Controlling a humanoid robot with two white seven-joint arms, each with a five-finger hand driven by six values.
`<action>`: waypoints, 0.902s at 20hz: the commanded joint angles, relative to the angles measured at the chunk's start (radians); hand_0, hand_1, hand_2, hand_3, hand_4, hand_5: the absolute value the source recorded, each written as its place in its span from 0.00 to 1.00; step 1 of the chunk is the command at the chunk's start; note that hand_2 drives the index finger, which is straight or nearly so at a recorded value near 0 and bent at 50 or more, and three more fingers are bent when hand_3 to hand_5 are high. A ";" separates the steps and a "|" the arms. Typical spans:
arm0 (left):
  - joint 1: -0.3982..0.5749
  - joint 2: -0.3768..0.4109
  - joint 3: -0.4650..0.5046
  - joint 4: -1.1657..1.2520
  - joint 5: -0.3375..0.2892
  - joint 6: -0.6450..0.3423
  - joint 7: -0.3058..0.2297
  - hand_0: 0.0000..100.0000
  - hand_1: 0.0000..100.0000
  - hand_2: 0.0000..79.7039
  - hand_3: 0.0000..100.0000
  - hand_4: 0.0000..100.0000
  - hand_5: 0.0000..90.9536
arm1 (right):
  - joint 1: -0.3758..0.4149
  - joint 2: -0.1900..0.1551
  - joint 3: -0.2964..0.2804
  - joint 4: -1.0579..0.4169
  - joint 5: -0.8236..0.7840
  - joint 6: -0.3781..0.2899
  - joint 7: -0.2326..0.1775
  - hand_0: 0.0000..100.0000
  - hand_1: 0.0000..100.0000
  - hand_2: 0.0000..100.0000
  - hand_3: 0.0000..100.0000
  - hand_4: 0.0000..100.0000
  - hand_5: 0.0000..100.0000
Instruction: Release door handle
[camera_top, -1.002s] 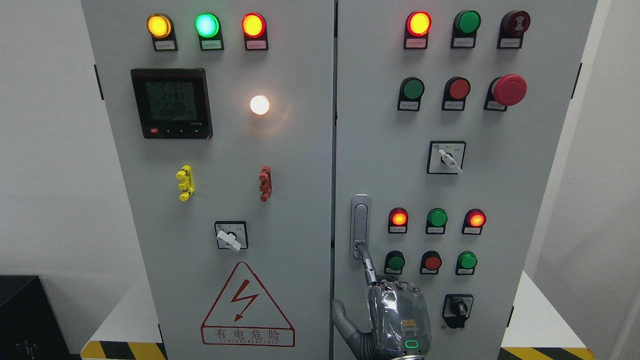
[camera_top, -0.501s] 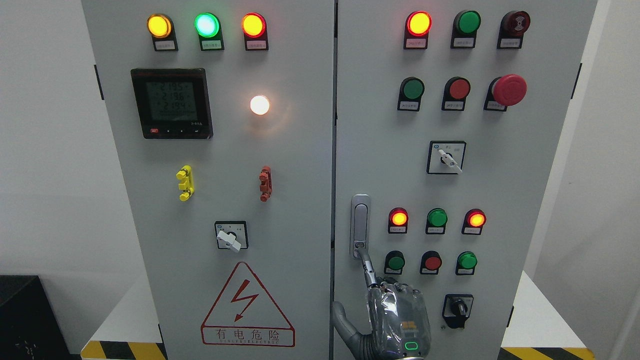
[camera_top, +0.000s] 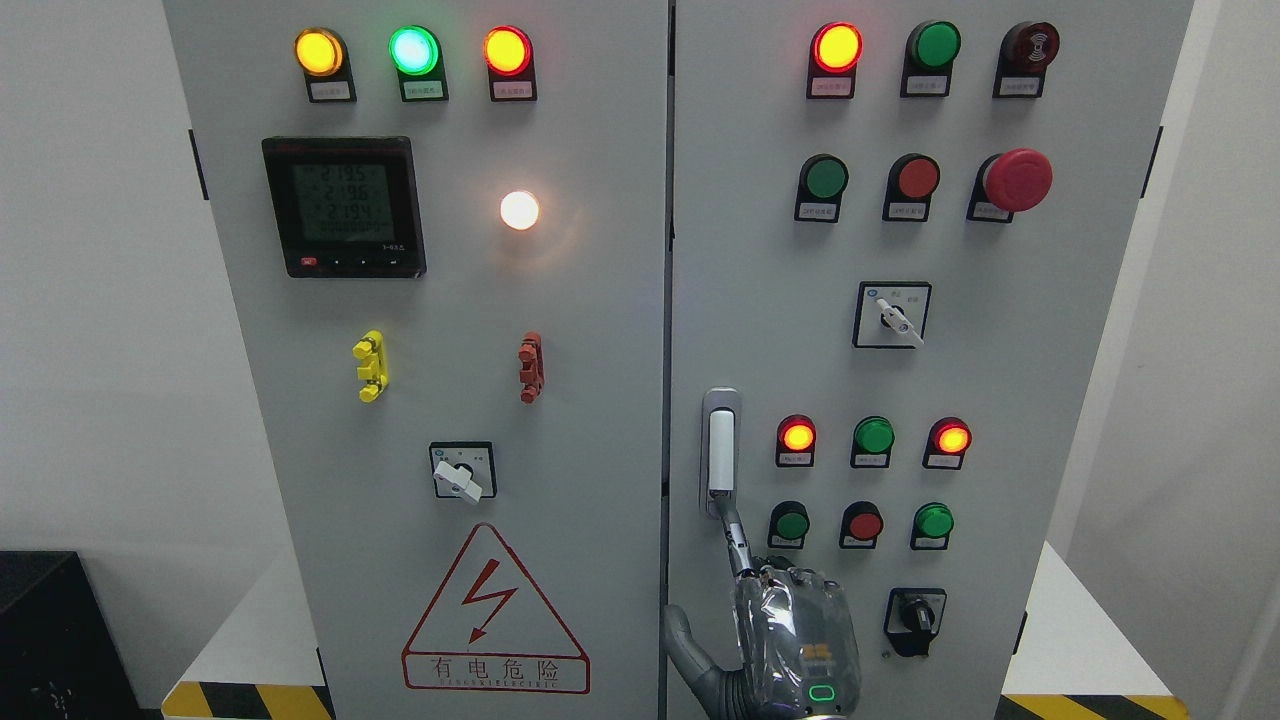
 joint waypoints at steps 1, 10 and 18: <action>0.000 -0.001 0.000 0.000 0.000 -0.001 -0.001 0.00 0.00 0.05 0.11 0.00 0.00 | 0.005 0.000 -0.001 0.026 0.000 0.001 -0.001 0.35 0.25 0.00 0.79 0.76 0.76; 0.000 -0.001 0.000 0.000 0.000 0.001 -0.001 0.00 0.00 0.05 0.11 0.00 0.00 | 0.014 0.000 -0.002 0.026 -0.002 0.001 -0.001 0.36 0.25 0.00 0.79 0.76 0.76; 0.000 -0.001 0.000 0.000 0.000 0.001 -0.001 0.00 0.00 0.05 0.11 0.00 0.00 | 0.014 0.000 -0.002 0.018 -0.003 0.001 -0.001 0.36 0.25 0.00 0.79 0.76 0.76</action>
